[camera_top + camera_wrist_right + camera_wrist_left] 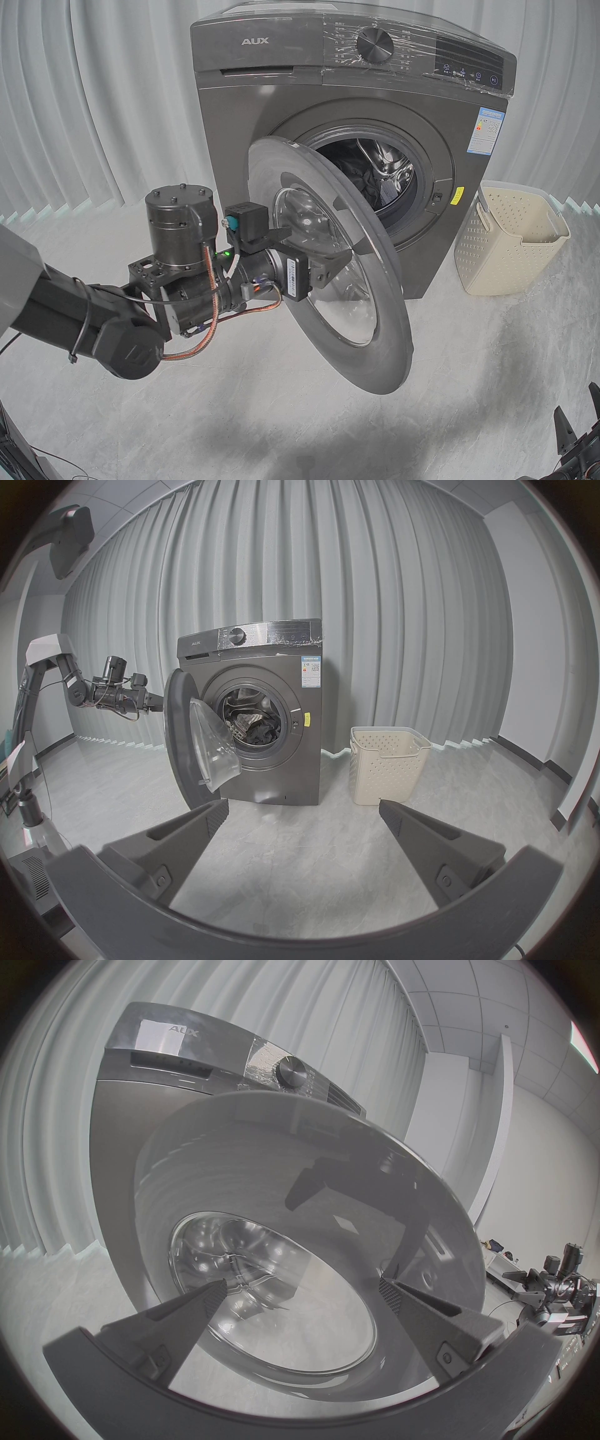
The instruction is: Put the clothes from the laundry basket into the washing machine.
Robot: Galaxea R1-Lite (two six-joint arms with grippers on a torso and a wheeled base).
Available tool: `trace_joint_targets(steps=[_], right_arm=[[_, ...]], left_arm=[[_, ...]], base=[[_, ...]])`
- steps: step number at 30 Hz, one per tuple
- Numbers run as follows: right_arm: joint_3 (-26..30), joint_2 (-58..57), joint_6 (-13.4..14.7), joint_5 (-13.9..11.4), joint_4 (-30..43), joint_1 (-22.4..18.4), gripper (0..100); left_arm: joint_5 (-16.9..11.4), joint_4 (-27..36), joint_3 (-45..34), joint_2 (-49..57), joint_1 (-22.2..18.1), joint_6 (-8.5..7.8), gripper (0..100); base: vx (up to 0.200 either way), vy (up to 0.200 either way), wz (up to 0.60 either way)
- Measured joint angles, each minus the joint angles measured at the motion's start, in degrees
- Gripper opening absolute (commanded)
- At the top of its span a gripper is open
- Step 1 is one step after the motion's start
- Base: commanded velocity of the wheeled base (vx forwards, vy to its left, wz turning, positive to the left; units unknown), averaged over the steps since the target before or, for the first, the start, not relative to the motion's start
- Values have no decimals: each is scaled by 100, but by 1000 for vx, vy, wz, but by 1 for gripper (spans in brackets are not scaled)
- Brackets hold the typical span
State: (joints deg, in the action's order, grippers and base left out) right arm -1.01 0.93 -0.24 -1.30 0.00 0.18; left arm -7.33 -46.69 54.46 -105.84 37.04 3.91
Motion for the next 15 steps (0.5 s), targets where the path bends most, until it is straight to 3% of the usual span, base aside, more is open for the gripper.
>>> trace_joint_targets(steps=[7,15], right_arm=[[0,0,0,0,0,0,100],[0,0,2,0,0,0,100]], left_arm=[[7,0,475,-345,50,29,100],[279,-11,1224,-767,50,255,100]], base=[[0,0,0],[0,0,0]])
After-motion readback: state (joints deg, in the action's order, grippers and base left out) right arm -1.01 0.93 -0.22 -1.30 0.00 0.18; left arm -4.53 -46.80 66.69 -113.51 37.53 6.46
